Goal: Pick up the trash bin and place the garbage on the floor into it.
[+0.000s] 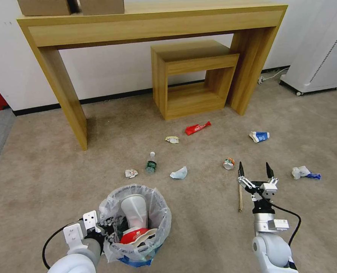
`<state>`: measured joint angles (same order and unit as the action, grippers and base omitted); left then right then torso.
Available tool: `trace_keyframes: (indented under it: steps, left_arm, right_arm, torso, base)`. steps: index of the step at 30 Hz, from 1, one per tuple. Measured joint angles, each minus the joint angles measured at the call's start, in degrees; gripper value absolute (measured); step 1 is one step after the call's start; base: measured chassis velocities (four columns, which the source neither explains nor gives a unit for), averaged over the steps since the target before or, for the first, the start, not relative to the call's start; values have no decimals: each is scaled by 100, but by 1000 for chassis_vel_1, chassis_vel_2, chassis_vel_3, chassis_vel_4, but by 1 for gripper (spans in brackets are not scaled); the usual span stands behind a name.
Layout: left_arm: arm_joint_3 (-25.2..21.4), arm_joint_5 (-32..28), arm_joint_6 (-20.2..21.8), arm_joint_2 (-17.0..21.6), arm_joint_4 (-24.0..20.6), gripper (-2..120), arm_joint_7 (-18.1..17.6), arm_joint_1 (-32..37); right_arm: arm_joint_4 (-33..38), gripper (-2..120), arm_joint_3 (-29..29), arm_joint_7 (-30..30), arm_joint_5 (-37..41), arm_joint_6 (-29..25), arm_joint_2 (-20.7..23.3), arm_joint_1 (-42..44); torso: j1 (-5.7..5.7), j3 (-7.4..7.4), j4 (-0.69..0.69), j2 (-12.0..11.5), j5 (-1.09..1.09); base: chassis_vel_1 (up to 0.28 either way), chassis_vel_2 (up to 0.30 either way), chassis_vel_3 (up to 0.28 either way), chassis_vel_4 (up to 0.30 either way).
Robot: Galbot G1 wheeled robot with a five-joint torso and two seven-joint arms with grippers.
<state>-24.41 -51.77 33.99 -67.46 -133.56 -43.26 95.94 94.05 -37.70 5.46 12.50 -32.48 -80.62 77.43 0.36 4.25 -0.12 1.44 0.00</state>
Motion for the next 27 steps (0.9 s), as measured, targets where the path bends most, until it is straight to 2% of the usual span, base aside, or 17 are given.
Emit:
trace_keyframes:
  steps: [17, 27]
  left_arm:
    - [44, -6, 9, 50, 47, 0, -14, -44]
    - [41, -57, 9, 112, 52, 0, -28, -66]
  right_arm:
    - [-95, 100, 33, -4, -94, -12, -101, -82]
    - [-119, 100, 43, -15, -134, -6, -158, -121]
  torso:
    - [1, 0, 0, 0, 0]
    - [1, 0, -1, 0, -1]
  base:
    - [0, 0, 0, 0]
    - [151, 140, -144, -133]
